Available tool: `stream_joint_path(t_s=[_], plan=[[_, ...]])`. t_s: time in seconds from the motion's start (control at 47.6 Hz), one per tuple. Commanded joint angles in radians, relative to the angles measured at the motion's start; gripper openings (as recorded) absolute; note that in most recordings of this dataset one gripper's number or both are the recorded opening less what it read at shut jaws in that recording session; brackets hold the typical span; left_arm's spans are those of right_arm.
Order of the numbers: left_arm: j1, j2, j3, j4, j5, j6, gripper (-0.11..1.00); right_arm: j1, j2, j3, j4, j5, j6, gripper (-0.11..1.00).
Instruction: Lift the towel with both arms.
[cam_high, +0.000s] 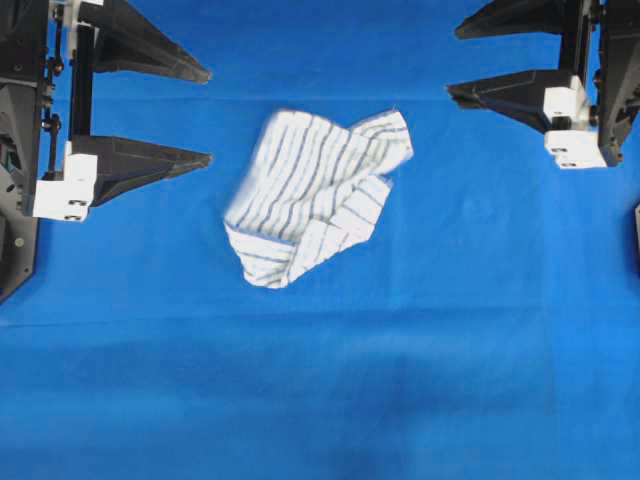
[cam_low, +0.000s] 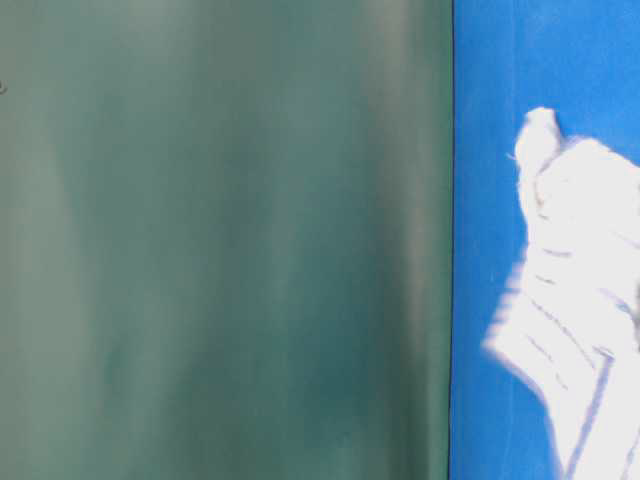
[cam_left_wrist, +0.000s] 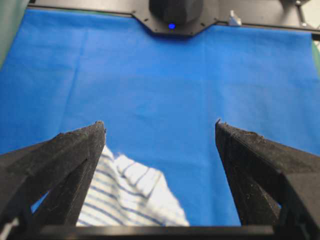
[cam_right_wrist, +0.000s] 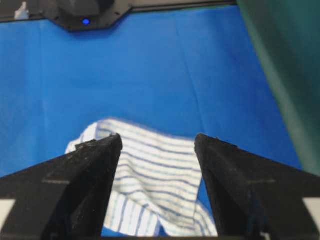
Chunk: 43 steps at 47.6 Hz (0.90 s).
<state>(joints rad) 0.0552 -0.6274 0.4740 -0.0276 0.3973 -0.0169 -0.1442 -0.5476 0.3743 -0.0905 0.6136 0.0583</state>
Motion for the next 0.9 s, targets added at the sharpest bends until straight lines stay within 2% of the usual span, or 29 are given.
stream_joint_path(t_s=[0.0, 0.231, 0.504, 0.882], plan=[[-0.006, 0.002, 0.006, 0.0, -0.017, 0.003, 0.9, 0.0, -0.005, -0.005, -0.002, -0.006, 0.002, 0.64], [-0.026, 0.041, 0.121, 0.0, -0.114, 0.002, 0.9, 0.0, -0.005, 0.101, 0.0, -0.038, 0.009, 0.64], [-0.06, 0.147, 0.255, 0.002, -0.261, 0.003, 0.9, 0.026, 0.021, 0.259, 0.014, -0.199, 0.029, 0.64], [-0.083, 0.316, 0.364, 0.0, -0.382, -0.003, 0.9, 0.098, 0.222, 0.344, 0.034, -0.402, 0.04, 0.64]])
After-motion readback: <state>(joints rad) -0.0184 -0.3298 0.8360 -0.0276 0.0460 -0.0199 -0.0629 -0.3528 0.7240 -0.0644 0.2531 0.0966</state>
